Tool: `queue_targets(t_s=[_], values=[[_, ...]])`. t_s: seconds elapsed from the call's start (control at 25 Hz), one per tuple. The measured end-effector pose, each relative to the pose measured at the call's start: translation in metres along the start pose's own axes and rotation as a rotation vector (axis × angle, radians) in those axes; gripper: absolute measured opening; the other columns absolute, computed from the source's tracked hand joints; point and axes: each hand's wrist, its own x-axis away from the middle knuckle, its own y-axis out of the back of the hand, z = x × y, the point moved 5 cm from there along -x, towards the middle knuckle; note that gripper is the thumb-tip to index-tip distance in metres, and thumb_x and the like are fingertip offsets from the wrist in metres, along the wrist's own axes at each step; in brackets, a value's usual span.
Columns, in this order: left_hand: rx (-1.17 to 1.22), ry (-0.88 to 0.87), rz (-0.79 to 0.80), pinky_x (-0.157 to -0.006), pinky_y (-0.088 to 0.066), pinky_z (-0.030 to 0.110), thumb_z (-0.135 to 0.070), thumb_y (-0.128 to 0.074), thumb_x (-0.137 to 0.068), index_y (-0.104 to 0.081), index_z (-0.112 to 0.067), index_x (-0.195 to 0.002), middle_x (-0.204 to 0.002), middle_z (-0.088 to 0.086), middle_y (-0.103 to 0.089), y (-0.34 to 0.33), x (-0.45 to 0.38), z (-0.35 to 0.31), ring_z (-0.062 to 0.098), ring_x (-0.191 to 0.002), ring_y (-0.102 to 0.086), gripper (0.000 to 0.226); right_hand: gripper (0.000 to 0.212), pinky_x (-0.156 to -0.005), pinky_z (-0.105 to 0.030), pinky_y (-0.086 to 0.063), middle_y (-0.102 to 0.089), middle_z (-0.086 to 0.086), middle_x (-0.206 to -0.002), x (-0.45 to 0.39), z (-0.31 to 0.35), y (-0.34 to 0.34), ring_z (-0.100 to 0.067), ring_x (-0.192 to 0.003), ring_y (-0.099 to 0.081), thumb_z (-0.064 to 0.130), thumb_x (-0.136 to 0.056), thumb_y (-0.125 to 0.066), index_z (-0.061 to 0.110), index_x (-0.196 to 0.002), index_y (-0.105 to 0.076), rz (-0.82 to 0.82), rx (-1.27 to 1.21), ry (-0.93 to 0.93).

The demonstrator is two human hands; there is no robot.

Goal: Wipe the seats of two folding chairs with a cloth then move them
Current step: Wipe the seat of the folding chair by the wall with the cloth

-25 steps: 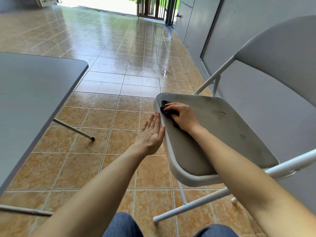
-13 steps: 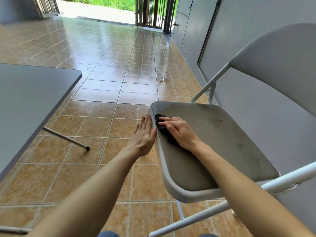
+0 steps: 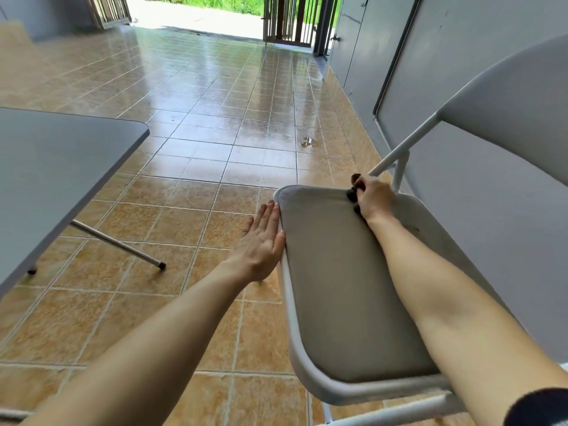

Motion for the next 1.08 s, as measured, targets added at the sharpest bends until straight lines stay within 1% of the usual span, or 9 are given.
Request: queue_targets(t_s=[0.2, 0.32, 0.48, 0.6, 0.68, 0.8, 0.92, 1.0, 1.08], values=[[-0.024, 0.014, 0.025, -0.12, 0.011, 0.029, -0.036, -0.012, -0.102, 0.01, -0.015, -0.153, -0.162, -0.002, 0.017, 0.001, -0.001, 0.0, 0.008, -0.148, 0.017, 0.06, 0.035, -0.096, -0.04, -0.04, -0.064, -0.019, -0.115, 0.008, -0.045, 0.009, -0.039, -0.108, -0.055, 0.036, -0.092, -0.051, 0.008, -0.106, -0.065, -0.04, 0.064, -0.191], [-0.041, 0.014, 0.04, -0.12, 0.01, 0.029, -0.036, -0.013, -0.101, 0.009, -0.015, -0.153, -0.162, -0.001, 0.015, 0.002, 0.0, 0.0, 0.008, -0.148, 0.016, 0.06, 0.032, -0.103, -0.04, -0.035, -0.064, -0.019, -0.112, 0.015, -0.001, -0.004, -0.037, -0.112, -0.054, 0.033, -0.087, -0.058, 0.008, -0.105, -0.066, 0.043, 0.072, -0.096], [-0.097, 0.048, 0.074, -0.121, 0.007, 0.032, -0.034, -0.015, -0.101, 0.005, -0.011, -0.154, -0.163, 0.003, 0.012, 0.008, 0.0, -0.004, 0.013, -0.149, 0.013, 0.061, 0.026, -0.095, -0.037, -0.042, -0.064, -0.01, -0.117, 0.074, 0.069, -0.017, -0.033, -0.106, -0.055, 0.026, -0.087, -0.059, 0.012, -0.108, -0.066, 0.152, -0.081, 0.164], [-0.171, 0.074, 0.065, -0.121, 0.008, 0.035, -0.035, -0.017, -0.099, 0.003, -0.007, -0.154, -0.163, 0.008, 0.009, 0.017, -0.009, -0.017, 0.017, -0.15, 0.013, 0.065, 0.022, -0.093, -0.037, -0.042, -0.061, -0.002, -0.123, 0.103, 0.061, 0.002, -0.029, -0.102, -0.048, 0.022, -0.091, -0.057, 0.013, -0.11, -0.063, 0.152, -0.047, 0.302], [-0.193, 0.063, 0.042, -0.121, 0.009, 0.036, -0.037, -0.018, -0.098, 0.004, -0.008, -0.154, -0.163, 0.007, 0.01, 0.018, -0.019, -0.034, 0.017, -0.15, 0.014, 0.066, 0.021, -0.094, -0.039, -0.041, -0.058, -0.005, -0.126, 0.095, 0.006, 0.021, -0.033, -0.104, -0.045, 0.019, -0.093, -0.053, 0.011, -0.112, -0.059, 0.114, 0.103, 0.171], [-0.221, 0.019, 0.079, -0.121, 0.01, 0.037, -0.038, -0.017, -0.098, 0.005, -0.009, -0.154, -0.162, 0.007, 0.012, 0.009, -0.034, -0.056, 0.019, -0.15, 0.014, 0.067, 0.026, -0.094, -0.041, -0.037, -0.051, -0.013, -0.132, 0.081, -0.105, 0.062, -0.04, -0.112, -0.043, 0.018, -0.095, -0.048, 0.009, -0.119, -0.053, 0.007, 0.342, -0.241], [-0.225, 0.036, 0.101, -0.121, 0.009, 0.037, -0.039, -0.017, -0.097, 0.002, -0.007, -0.154, -0.163, 0.007, 0.01, 0.001, -0.042, -0.057, 0.018, -0.15, 0.013, 0.068, 0.03, -0.097, -0.044, -0.038, -0.048, -0.02, -0.133, 0.074, -0.156, 0.079, -0.043, -0.119, -0.04, 0.019, -0.096, -0.047, 0.006, -0.122, -0.051, -0.053, 0.347, -0.518], [-0.224, 0.036, 0.112, -0.122, 0.008, 0.037, -0.039, -0.018, -0.097, 0.002, -0.007, -0.154, -0.163, 0.007, 0.009, -0.002, -0.043, -0.055, 0.018, -0.15, 0.012, 0.068, 0.031, -0.098, -0.044, -0.037, -0.048, -0.021, -0.133, 0.059, -0.144, 0.068, -0.043, -0.12, -0.04, 0.019, -0.096, -0.048, 0.006, -0.123, -0.052, -0.038, 0.282, -0.534], [-0.232, 0.034, 0.103, -0.122, 0.007, 0.036, -0.039, -0.018, -0.097, 0.002, -0.007, -0.154, -0.163, 0.007, 0.009, -0.004, -0.043, -0.055, 0.018, -0.15, 0.011, 0.068, 0.03, -0.099, -0.044, -0.037, -0.05, -0.021, -0.131, 0.043, -0.108, 0.046, -0.041, -0.119, -0.041, 0.02, -0.095, -0.049, 0.007, -0.121, -0.054, -0.009, 0.184, -0.4]])
